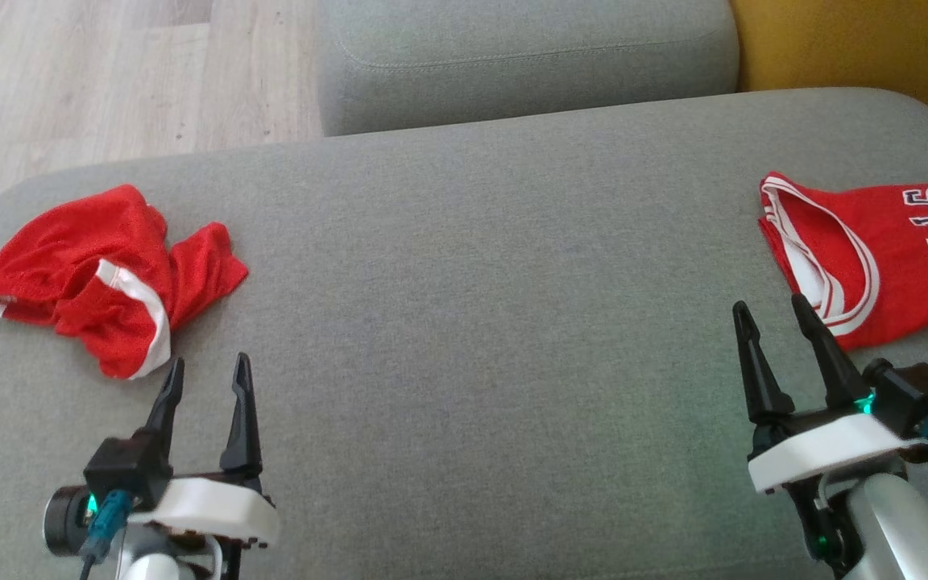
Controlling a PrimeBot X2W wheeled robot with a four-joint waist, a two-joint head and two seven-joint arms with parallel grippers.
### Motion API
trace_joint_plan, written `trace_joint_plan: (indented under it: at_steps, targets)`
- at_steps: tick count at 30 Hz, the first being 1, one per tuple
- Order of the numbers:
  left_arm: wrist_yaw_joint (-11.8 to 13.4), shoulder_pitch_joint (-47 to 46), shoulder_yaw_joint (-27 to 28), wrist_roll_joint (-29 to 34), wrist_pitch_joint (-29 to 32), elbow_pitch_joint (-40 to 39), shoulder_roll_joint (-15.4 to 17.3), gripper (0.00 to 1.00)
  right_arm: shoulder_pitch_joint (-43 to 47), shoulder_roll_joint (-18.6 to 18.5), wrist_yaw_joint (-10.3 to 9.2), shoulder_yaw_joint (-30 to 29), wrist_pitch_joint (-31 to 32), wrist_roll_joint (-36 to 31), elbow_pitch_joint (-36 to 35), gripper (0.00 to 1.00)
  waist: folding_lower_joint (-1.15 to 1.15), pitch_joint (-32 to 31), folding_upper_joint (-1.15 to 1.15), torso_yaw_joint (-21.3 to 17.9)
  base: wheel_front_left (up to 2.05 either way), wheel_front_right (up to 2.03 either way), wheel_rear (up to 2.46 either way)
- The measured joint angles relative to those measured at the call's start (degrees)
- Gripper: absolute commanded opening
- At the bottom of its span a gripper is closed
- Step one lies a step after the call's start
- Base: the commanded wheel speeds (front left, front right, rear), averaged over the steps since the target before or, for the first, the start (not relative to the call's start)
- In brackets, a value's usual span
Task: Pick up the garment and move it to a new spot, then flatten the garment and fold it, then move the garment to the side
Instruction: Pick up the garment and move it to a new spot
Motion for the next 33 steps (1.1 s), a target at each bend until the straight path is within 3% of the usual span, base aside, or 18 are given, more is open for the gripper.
trace_joint_plan:
  at_steps: [9,26,33]
  targets:
    - [-0.01,-0.61,0.15,0.31,0.00,0.71,-0.15,1.00,0.04,0.13,0.00,0.31,0.00,-0.15,-0.47,1.00,0.00,0.34,0.00,3.23,0.00,0.00,0.00]
    - [-0.01,-1.35,1.89,0.35,0.00,1.24,-0.23,1.00,0.80,0.88,0.00,1.32,0.01,-0.12,-1.36,1.00,0.00,1.24,0.00,21.66,0.00,0.00,0.00]
    - [-0.05,-1.46,3.30,-0.31,0.00,1.37,-0.22,1.00,0.74,1.45,0.00,2.38,0.01,-0.13,-1.49,1.00,0.00,2.09,0.00,23.87,0.00,0.00,0.00]
